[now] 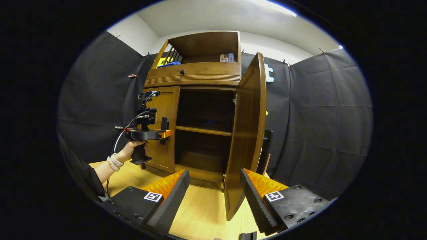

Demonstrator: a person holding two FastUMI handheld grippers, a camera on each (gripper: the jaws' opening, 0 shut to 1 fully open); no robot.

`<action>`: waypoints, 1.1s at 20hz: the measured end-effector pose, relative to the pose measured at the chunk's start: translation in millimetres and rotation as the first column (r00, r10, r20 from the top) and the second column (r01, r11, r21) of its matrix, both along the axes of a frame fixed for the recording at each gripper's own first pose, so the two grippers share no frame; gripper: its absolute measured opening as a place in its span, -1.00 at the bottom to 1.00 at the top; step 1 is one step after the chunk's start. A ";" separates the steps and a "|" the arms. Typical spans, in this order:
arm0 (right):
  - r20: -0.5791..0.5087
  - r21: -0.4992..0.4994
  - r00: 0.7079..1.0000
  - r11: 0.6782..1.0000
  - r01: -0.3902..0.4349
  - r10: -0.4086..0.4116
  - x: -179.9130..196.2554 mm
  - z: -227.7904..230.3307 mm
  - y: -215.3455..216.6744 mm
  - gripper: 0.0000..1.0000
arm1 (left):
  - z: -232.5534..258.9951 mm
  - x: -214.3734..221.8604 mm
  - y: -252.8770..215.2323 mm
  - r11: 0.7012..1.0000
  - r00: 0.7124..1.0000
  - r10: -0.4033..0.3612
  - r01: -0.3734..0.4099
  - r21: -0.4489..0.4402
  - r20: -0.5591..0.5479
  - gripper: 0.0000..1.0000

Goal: Open the right door of the double-door shoe cabinet with the right hand, and open the left door with the left hand.

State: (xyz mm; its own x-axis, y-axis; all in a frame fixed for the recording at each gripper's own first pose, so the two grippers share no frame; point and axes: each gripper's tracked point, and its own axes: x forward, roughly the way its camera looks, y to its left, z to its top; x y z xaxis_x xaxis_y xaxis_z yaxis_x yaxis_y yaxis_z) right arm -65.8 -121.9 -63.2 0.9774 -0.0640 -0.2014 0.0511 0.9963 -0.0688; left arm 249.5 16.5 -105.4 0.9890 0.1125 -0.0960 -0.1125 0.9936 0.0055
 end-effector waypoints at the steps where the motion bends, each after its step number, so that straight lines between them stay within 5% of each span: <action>1: 0.000 0.002 1.000 1.000 -0.003 0.003 -2.1 1.0 2.1 0.91 | -1.7 2.0 1.0 1.000 1.000 0.003 -0.003 0.015 0.002 -0.27; 7: 0.013 -0.054 0.998 0.996 0.068 -0.067 -11.9 2.7 -12.3 0.90 | 0.8 -11.3 -1.1 1.000 0.999 -0.016 0.015 -0.017 -0.028 -0.39; 22: 0.013 -0.026 1.000 0.999 0.024 -0.024 -20.5 9.2 25.0 0.91 | 6.7 -89.2 7.6 0.994 0.992 -0.104 0.103 -0.021 -0.067 -0.36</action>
State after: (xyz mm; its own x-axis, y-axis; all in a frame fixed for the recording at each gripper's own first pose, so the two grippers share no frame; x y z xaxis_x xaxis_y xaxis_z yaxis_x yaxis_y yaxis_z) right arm -86.2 -96.9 -54.0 0.9780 -0.0928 -0.1867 0.0763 0.9927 -0.0937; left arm 160.3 24.1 -98.7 0.9864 0.0077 -0.1639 -0.0090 0.9999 -0.0077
